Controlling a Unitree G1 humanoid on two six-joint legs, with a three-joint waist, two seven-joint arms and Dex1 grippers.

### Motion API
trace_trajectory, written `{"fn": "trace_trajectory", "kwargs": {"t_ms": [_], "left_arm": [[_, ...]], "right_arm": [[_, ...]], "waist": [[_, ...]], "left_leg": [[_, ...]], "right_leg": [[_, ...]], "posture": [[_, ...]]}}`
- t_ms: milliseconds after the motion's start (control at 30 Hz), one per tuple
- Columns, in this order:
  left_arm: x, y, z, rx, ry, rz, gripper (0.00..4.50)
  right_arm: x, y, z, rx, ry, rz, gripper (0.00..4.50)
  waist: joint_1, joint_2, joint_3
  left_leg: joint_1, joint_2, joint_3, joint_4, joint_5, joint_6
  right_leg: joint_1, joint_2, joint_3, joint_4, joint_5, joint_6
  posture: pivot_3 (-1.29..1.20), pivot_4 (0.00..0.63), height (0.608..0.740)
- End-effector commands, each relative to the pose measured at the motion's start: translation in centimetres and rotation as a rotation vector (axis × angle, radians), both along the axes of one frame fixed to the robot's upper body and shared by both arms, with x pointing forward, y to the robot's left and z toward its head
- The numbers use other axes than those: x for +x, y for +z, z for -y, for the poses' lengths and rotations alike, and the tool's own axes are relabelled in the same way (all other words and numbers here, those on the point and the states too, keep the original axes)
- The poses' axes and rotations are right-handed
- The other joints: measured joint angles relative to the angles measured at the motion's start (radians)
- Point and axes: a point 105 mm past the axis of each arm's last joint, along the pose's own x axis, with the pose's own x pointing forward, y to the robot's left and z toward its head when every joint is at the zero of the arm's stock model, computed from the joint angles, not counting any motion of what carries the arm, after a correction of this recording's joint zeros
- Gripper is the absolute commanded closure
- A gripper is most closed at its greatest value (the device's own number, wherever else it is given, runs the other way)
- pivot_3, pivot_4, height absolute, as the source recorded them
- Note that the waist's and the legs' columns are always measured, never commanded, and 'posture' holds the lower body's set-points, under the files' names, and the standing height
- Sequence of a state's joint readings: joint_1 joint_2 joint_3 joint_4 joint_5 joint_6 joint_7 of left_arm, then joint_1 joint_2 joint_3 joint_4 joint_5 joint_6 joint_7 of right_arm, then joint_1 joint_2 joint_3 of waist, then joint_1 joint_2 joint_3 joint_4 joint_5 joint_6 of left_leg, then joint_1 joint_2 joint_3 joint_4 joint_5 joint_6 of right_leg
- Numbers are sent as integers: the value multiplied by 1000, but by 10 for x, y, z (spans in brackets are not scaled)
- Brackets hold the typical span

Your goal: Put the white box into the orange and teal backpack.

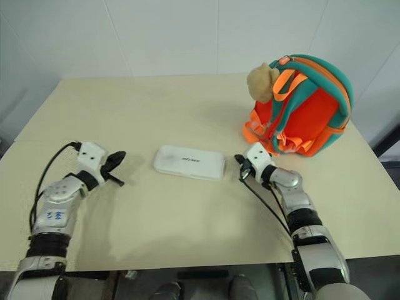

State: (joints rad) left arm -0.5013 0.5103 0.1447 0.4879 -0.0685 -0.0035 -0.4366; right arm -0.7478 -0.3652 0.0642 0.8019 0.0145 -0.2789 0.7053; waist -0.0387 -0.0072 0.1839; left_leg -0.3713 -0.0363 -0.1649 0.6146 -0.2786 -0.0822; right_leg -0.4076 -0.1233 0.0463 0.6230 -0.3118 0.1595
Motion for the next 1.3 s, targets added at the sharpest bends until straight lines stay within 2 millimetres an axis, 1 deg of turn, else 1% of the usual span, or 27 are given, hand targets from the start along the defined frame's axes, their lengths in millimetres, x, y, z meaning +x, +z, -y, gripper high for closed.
{"fn": "trace_trajectory", "kwargs": {"t_ms": [33, 167, 300, 333, 467, 567, 633, 800, 967, 1100, 1300], "left_arm": [[8, 5, 0, 32, 23, 26, 4479], [11, 8, 27, 17, -74, 60, 4479], [8, 12, 41, -8, -120, 93, 4479], [8, 12, 44, -9, -129, 93, 4479], [5, 1, 63, -7, -198, 55, 4479], [-5, -4, 80, 15, -288, 39, 4479], [-12, -6, 84, 13, -319, 24, 4479], [-37, -15, 90, 13, -400, -30, 4479], [-51, -15, 94, 6, -423, -52, 4479], [-74, -15, 110, -1, -490, -76, 4479], [-90, -13, 119, -39, -496, -96, 4479]], "right_arm": [[-8, 4, -16, 22, 56, 13, 4500], [-24, 4, -29, 37, 103, -1, 4500], [-38, 7, -36, 46, 121, -20, 4500], [-41, 7, -37, 47, 123, -26, 4500], [-47, 2, -39, 49, 117, -48, 4500], [-47, 2, -40, 47, 116, -51, 4500], [-48, 4, -42, 54, 124, -52, 4500], [-59, 6, -43, 60, 170, -65, 4500], [-67, 7, -38, 53, 186, -81, 4500], [-79, 8, -30, 40, 205, -102, 4500], [-89, 1, -15, 8, 191, -146, 4500]], "waist": [[-5, 0, 0], [-1, -1, 0], [0, -1, 0], [0, -1, 0], [4, -1, -1], [6, -1, -1], [9, -1, -1], [10, -1, -1], [11, -1, -1], [11, -1, -1], [13, -1, 0]], "left_leg": [[0, 0, 0, 0, 0, 0], [0, 0, 0, 0, 1, -1], [0, 0, 1, 1, 1, -1], [0, 0, 1, 1, 1, -1], [0, 0, 1, 1, 1, -1], [0, 0, 2, 2, 1, -1], [0, 0, 2, 2, 1, -1], [0, 0, 3, 1, 1, -1], [0, 0, 4, 1, 1, 0], [1, 0, 5, 1, 1, 0], [1, 0, 7, 1, -2, 6]], "right_leg": [[-1, 0, 0, 1, 0, 0], [-2, 0, 1, 3, 0, 0], [-2, 1, 2, 4, 0, 0], [-3, 1, 2, 5, 0, 0], [-3, 1, 3, 5, 0, 0], [-3, 1, 4, 5, 0, 0], [-3, 1, 4, 5, 0, 0], [-3, 1, 5, 4, 0, 0], [-3, 1, 6, 4, 1, 1], [-2, 2, 7, 4, 1, 1], [-2, 2, 9, 2, 1, 2]], "posture": [[0, 150, 740], [0, 150, 740], [0, 150, 740], [0, 150, 740], [0, 150, 740], [0, 150, 740], [0, 150, 740], [0, 150, 740], [0, 150, 740], [0, 150, 740], [0, 150, 740]]}}
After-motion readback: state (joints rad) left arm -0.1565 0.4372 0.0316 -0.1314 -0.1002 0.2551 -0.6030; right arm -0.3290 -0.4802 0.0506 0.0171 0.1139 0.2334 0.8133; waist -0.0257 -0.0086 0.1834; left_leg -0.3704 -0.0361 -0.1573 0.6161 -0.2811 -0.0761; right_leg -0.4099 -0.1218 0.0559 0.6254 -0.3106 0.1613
